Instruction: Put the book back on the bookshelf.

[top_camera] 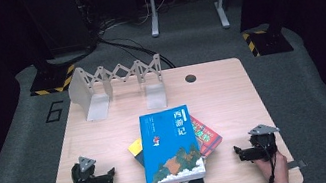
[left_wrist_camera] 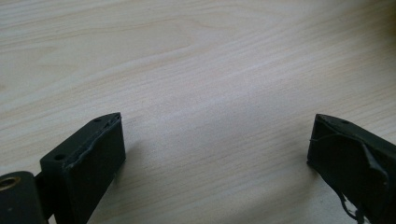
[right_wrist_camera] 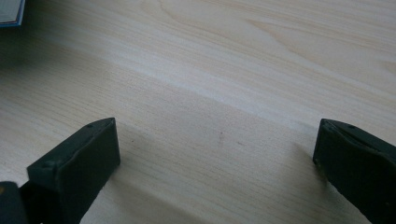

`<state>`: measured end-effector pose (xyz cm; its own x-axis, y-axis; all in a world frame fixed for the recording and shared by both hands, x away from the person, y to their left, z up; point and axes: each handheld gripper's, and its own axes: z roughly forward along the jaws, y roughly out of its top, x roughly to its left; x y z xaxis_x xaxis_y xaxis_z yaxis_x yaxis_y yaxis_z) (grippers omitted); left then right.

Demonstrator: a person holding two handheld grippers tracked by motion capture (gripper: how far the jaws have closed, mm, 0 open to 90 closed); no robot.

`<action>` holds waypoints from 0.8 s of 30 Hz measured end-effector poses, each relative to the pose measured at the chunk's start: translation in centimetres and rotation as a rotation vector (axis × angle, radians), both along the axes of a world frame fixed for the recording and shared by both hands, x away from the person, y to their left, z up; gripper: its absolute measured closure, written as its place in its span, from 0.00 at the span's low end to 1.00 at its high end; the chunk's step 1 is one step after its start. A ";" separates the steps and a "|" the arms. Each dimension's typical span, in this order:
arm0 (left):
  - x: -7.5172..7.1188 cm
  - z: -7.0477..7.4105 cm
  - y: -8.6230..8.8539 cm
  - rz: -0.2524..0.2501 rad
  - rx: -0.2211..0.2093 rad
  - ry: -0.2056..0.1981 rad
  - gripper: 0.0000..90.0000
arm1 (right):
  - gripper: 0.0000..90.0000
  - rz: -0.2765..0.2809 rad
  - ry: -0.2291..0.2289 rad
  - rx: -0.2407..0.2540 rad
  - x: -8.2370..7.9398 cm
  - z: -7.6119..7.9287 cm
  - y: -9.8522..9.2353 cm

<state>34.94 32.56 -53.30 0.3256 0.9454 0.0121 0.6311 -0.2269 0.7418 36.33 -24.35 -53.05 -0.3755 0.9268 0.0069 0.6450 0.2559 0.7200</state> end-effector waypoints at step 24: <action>0.0 0.0 0.0 0.001 -0.002 0.001 0.05 | 0.00 0.054 -0.002 0.077 -0.4 3.7 0.2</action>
<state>34.95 32.54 -53.30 0.3249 0.9457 0.0100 0.6323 -0.2251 0.7413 35.95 -24.11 -49.31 -0.4250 0.9019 0.0767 0.6302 0.2340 0.7403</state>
